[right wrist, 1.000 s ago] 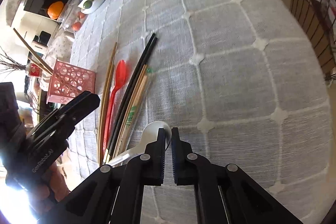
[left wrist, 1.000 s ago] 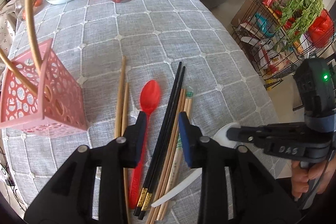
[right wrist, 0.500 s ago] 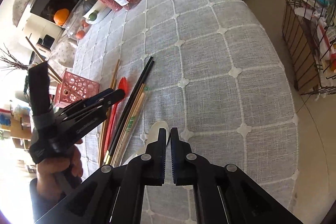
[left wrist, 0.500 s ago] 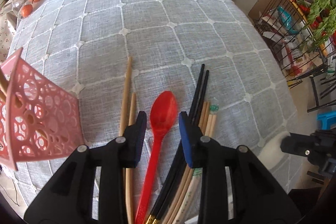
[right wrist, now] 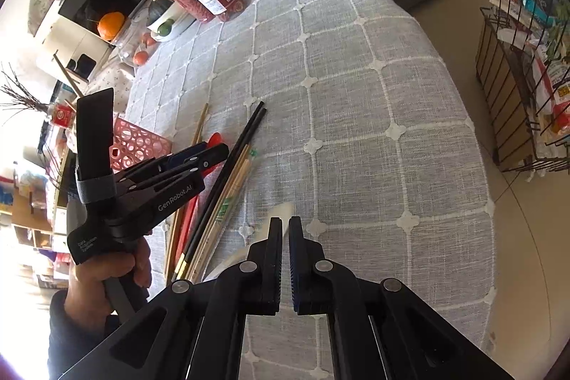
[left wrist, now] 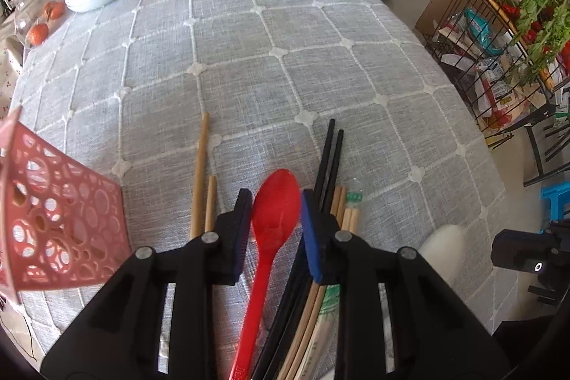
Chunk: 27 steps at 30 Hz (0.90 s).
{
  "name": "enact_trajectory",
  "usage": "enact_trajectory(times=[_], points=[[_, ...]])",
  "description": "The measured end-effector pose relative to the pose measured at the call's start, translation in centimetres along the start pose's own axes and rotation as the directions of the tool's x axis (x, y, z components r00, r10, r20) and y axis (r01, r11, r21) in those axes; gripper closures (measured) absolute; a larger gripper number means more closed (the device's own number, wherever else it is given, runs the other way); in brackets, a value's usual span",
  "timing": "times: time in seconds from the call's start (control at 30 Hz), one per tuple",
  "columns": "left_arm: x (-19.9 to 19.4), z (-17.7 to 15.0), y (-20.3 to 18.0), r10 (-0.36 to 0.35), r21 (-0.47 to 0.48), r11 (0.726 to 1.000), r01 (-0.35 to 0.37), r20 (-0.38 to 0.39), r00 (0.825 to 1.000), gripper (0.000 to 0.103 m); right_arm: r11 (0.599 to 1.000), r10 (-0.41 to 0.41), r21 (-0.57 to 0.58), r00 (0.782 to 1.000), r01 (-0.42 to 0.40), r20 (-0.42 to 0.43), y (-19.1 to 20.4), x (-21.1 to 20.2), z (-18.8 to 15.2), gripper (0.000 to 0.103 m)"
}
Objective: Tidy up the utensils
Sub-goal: 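Carry the red spoon to the pink holder with the left tool while the right tool grasps the white spoon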
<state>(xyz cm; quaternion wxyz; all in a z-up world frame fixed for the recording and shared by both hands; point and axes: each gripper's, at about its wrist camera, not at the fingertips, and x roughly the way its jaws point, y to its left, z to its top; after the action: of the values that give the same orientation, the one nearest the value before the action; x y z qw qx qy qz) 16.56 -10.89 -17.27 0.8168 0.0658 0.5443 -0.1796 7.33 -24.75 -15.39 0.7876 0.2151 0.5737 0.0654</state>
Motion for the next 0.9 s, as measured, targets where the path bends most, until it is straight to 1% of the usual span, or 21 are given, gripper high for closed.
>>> enact_trajectory(times=[0.13, 0.2, 0.27, 0.3, 0.37, 0.43, 0.5, 0.57, 0.67, 0.7, 0.77, 0.8, 0.83, 0.87, 0.9], points=[[-2.2, -0.2, 0.1, -0.016, -0.011, 1.000, 0.016, 0.056, 0.998, 0.074, 1.000, -0.009, -0.027, 0.999, 0.010, 0.047, 0.9, -1.5, -0.1, 0.099], [-3.8, -0.4, 0.1, -0.025, -0.017, 0.999, 0.027, 0.099, 0.995, 0.074, 0.999, -0.014, -0.045, 0.998, 0.017, 0.069, 1.4, -2.1, -0.2, 0.100], [-5.4, -0.7, 0.2, -0.035, -0.017, 0.999, 0.038, 0.143, 0.989, 0.074, 0.998, -0.032, -0.053, 0.997, 0.036, 0.071, 1.6, -2.3, -0.4, 0.099], [-6.2, -0.9, 0.2, -0.040, -0.016, 0.999, 0.043, 0.166, 0.985, 0.074, 0.998, -0.029, -0.056, 0.998, 0.032, 0.062, 1.6, -2.1, -0.3, 0.098], [-7.5, -1.3, 0.4, -0.046, -0.016, 0.999, 0.051, 0.204, 0.978, 0.074, 0.999, -0.041, -0.012, 0.999, 0.042, 0.015, 0.7, -0.9, -0.4, 0.093], [-8.5, -1.6, 0.6, -0.052, -0.023, 0.998, 0.058, 0.231, 0.972, 0.074, 0.998, -0.044, 0.043, 0.999, 0.045, -0.030, -0.5, 0.5, -0.2, 0.080], [-9.3, -1.8, 0.8, -0.058, -0.030, 0.997, 0.068, 0.250, 0.966, 0.074, 0.996, -0.016, 0.089, 0.998, 0.022, -0.067, -1.5, 1.9, -0.2, 0.079], [-10.0, -2.0, 0.9, -0.063, -0.036, 0.997, 0.075, 0.269, 0.961, 0.074, 0.991, 0.020, 0.130, 0.996, -0.008, -0.090, -2.3, 3.3, -0.2, 0.079], [-11.2, -2.4, 1.1, -0.071, -0.037, 0.996, 0.086, 0.299, 0.951, 0.074, 0.979, 0.076, 0.194, 0.993, -0.058, -0.088, -3.0, 4.5, -0.1, 0.079], [-11.5, -2.5, 1.2, -0.071, -0.037, 0.996, 0.087, 0.309, 0.948, 0.074, 0.976, 0.079, 0.207, 0.993, -0.060, -0.084, -3.0, 4.8, -0.1, 0.079], [-12.1, -2.7, 1.4, -0.072, -0.037, 0.995, 0.089, 0.329, 0.942, 0.074, 0.976, 0.068, 0.209, 0.996, -0.055, -0.054, -2.9, 5.1, -0.1, 0.084], [-12.5, -2.9, 1.6, -0.067, -0.040, 0.995, 0.086, 0.342, 0.937, 0.074, 0.979, 0.062, 0.198, 0.997, -0.051, -0.048, -2.7, 5.1, 0.1, 0.096], [-12.8, -3.0, 1.7, -0.063, -0.042, 0.996, 0.083, 0.355, 0.933, 0.074, 0.981, 0.054, 0.188, 0.997, -0.043, -0.055, -2.6, 5.4, 0.2, 0.099], [-13.1, -3.1, 1.9, -0.061, -0.044, 0.996, 0.083, 0.365, 0.929, 0.074, 0.981, 0.039, 0.190, 0.997, -0.027, -0.061, -2.6, 5.7, 0.3, 0.099], [-13.5, -3.2, 2.2, -0.061, -0.049, 0.995, 0.085, 0.377, 0.924, 0.074, 0.981, 0.041, 0.190, 0.998, -0.030, -0.053, -2.6, 5.7, 0.4, 0.099]])
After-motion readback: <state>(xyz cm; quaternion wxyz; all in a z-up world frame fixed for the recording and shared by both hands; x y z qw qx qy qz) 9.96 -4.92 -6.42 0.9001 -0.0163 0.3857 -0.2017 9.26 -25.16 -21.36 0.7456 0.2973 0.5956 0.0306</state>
